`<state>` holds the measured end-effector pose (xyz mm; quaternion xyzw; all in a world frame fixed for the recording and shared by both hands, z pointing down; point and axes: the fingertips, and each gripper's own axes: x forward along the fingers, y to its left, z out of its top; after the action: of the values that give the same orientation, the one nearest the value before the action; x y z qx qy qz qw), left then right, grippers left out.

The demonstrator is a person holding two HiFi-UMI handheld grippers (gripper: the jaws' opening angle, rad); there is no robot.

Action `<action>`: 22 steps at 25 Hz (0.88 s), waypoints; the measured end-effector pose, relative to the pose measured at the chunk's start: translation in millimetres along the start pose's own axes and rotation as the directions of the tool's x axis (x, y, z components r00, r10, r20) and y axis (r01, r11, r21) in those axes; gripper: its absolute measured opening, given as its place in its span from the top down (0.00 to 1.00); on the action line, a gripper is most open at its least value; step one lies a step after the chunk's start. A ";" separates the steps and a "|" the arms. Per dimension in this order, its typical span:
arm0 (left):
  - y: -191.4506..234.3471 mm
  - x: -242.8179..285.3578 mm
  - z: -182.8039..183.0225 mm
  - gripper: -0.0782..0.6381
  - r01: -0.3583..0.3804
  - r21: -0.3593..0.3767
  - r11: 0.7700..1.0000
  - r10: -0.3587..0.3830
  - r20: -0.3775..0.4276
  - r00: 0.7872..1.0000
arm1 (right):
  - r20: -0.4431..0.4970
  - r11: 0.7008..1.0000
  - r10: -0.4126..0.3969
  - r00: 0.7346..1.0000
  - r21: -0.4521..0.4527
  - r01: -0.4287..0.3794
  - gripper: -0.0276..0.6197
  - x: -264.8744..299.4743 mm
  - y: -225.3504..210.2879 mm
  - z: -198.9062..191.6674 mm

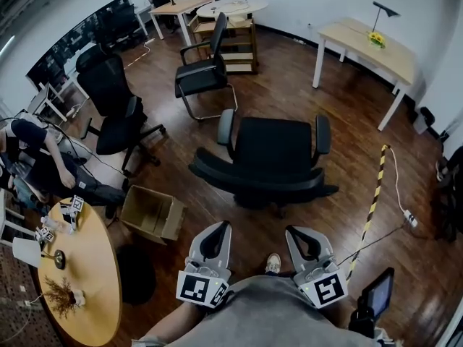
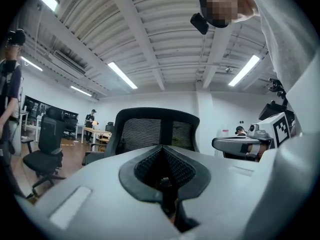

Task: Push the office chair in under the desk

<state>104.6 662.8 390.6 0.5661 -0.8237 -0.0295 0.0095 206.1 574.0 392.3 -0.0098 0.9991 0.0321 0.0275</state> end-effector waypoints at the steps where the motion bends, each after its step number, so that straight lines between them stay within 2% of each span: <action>1: 4.6 7.8 0.6 0.89 -0.009 0.000 1.000 0.009 0.002 1.000 | -0.003 1.000 0.001 1.000 -0.001 -0.001 0.95 4.8 -6.8 -1.6; 7: 28.8 39.6 4.6 0.89 -0.004 -0.006 1.000 0.004 -0.007 1.000 | 0.004 1.000 -0.016 1.000 -0.017 0.016 0.95 30.5 -29.5 -4.0; 14: 51.6 55.0 1.2 0.89 0.038 -0.003 0.999 -0.038 -0.020 0.999 | -0.026 0.996 -0.085 0.996 -0.026 0.085 0.95 45.2 -39.1 -9.9; 18: 73.6 58.7 0.3 0.89 0.010 0.001 1.000 -0.010 -0.021 1.000 | -0.054 0.993 -0.120 0.991 -0.013 0.119 0.95 42.5 -47.5 -17.1; 22: 105.1 59.5 -1.3 0.89 -0.036 0.006 0.999 0.036 -0.026 0.999 | -0.068 0.987 -0.157 0.985 -0.056 0.154 0.95 34.3 -64.2 -20.6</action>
<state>-14.7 644.8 397.0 0.5517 -0.8336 -0.0195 0.0192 172.1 508.0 406.9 -0.0897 0.9944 0.0548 -0.0064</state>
